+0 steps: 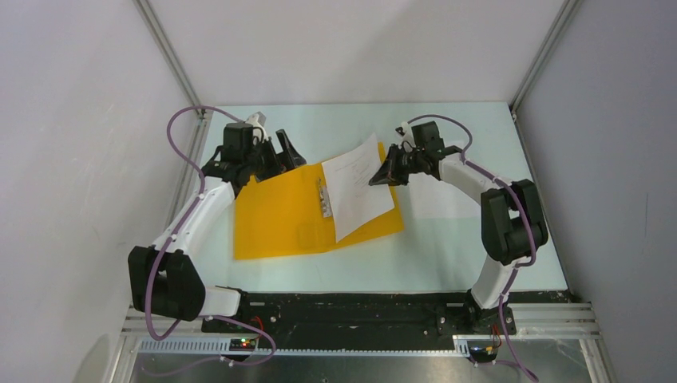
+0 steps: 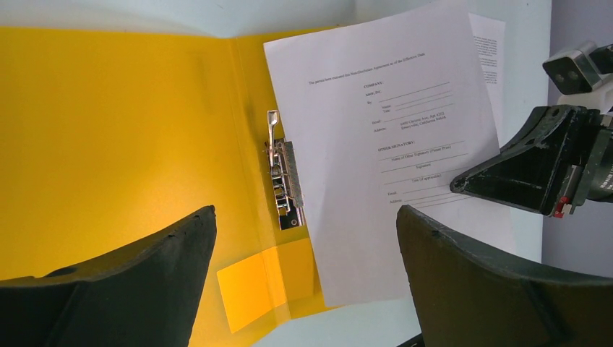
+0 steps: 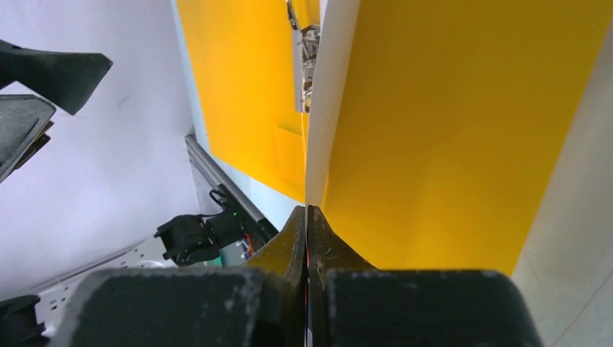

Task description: Put the files into the folder

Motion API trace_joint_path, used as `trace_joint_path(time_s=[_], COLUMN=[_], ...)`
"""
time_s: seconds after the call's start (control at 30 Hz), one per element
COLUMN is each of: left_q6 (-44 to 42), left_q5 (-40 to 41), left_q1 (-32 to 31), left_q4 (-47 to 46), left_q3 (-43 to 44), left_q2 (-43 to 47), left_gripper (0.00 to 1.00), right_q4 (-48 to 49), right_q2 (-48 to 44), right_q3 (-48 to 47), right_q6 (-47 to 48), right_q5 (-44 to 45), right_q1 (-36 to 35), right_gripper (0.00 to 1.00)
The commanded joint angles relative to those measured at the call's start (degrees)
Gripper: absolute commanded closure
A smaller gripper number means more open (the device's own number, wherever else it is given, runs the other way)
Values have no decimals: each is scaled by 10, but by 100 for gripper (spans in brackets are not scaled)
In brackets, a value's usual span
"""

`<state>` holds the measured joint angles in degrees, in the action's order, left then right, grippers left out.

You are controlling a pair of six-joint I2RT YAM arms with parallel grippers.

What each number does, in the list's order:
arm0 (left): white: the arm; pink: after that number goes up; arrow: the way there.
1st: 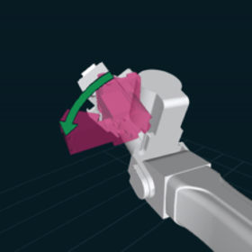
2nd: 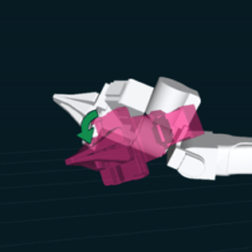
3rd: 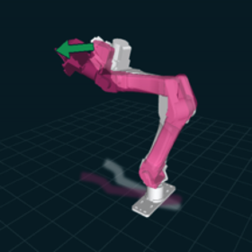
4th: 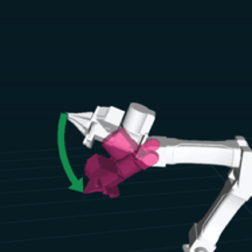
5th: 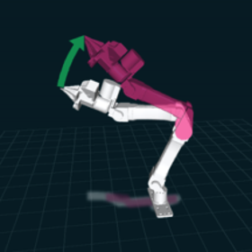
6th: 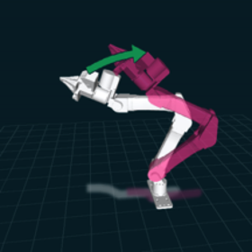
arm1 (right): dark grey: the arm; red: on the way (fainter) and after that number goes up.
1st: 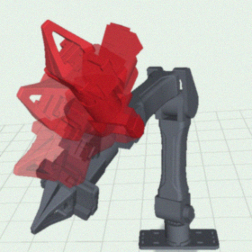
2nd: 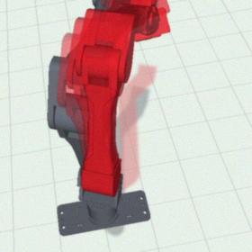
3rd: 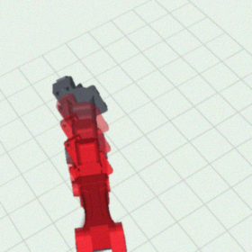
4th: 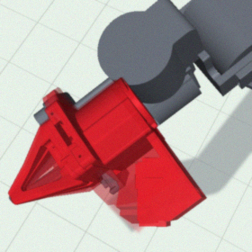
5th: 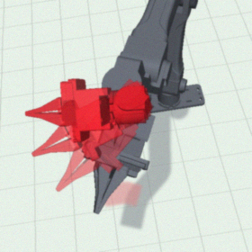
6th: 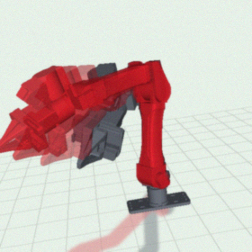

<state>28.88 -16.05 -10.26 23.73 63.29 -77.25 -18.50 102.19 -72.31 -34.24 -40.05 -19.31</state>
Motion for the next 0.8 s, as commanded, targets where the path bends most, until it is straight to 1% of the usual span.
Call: trace_joint_path(time_s=[0.0, 0.43, 0.6, 0.77], left_q6=[-7, 2, 4, 10], left_q5=[2, -5, -11, -13], left_q1=[0, 0, -1, 0], left_q4=[-9, -9, -9, -9], left_q3=[-5, -14, -21, -28], left_q2=[10, 8, 8, 5], left_gripper=[2, 2, 2, 2], right_q4=[49, 44, 14, 19], right_q2=[11, 14, 11, 14], right_q3=[-5, -5, -5, -2], right_q6=[-34, -46, -62, -78], right_q5=[-55, -67, -32, -29], right_q1=[-3, -8, -12, -17], right_gripper=[100, 100, 100, 100])
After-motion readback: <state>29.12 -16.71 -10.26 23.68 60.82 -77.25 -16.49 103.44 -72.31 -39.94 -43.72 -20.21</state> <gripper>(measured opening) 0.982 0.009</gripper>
